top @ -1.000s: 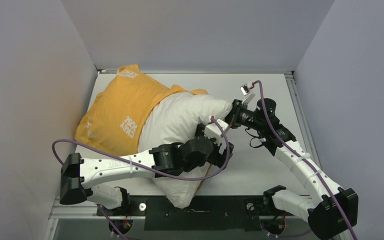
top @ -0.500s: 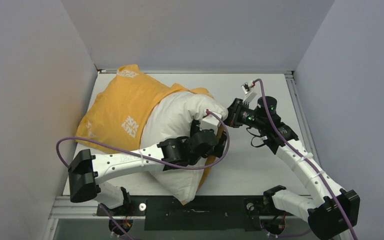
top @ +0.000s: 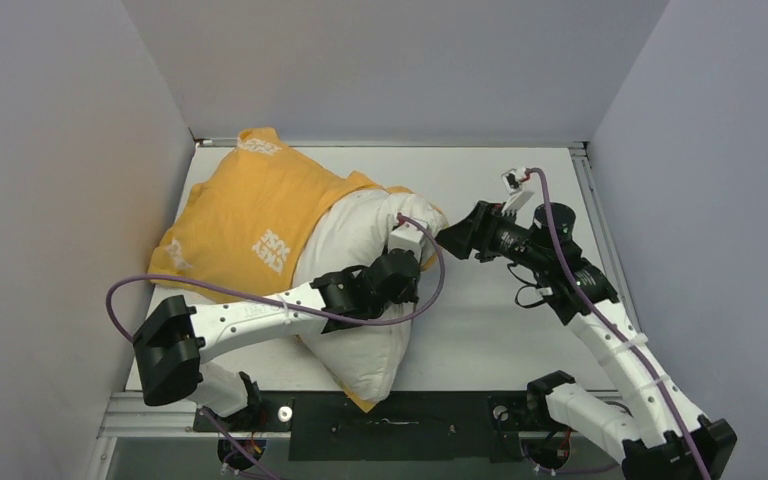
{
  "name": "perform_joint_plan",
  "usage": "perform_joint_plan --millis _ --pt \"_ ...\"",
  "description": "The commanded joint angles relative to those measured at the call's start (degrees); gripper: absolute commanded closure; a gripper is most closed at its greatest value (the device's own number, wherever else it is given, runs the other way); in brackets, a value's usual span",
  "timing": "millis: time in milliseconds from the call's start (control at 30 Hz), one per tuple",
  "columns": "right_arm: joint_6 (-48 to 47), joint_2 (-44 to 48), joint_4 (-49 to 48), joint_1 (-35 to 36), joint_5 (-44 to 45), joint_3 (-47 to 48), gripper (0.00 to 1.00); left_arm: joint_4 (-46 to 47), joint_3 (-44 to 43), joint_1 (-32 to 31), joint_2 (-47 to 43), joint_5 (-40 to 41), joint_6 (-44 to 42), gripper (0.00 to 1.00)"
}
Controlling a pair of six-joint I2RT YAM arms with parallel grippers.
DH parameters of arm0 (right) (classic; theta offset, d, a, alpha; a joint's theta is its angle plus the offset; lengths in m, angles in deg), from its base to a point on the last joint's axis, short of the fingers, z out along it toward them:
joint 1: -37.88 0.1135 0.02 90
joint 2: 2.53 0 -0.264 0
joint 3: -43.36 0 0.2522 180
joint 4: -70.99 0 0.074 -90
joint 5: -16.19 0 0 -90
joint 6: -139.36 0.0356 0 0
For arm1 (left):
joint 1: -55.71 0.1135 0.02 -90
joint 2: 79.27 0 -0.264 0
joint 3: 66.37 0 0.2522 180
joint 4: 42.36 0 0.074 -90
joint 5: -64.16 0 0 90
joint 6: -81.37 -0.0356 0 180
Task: Put the pillow into the pillowcase
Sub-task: Stuff the pillow into the pillowcase.
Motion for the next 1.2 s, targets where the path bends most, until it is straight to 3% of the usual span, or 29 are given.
perform_joint_plan --millis 0,67,133,233,367,600,767,900,1167 --pt "-8.38 7.78 3.09 0.23 6.12 -0.91 0.18 3.69 2.9 4.38 -6.0 -0.44 1.56 1.0" --pt "-8.54 9.55 2.76 0.28 6.86 -4.73 0.05 3.98 3.51 5.48 -8.06 -1.6 2.29 1.0" --pt "-7.23 10.6 0.48 0.28 4.76 -9.37 0.0 4.68 4.05 6.38 -10.01 -3.02 2.56 1.0" --pt "-2.41 11.22 -7.75 0.56 -0.29 -17.78 0.04 5.35 4.42 7.52 -12.51 -5.39 2.89 1.0" --pt "6.77 9.62 -25.57 4.76 -2.46 -29.02 0.05 4.21 3.25 8.43 -13.97 -6.63 2.9 1.0" --pt "12.52 1.17 -47.58 18.47 1.95 -33.05 0.03 2.32 0.74 9.04 -15.57 -8.47 2.81 1.0" --pt "9.06 -3.7 -46.31 25.92 7.72 -29.68 0.0 1.58 -0.1 9.41 -16.34 -9.43 3.04 1.0" --pt "8.03 -7.72 -45.49 27.39 9.35 -29.11 0.21 1.34 -0.98 9.52 -17.19 -9.5 2.83 1.0" --pt "7.69 -14.48 -48.3 28.59 11.16 -28.2 0.26 0.85 -1.93 9.61 -18.42 -9.92 2.47 1.0"
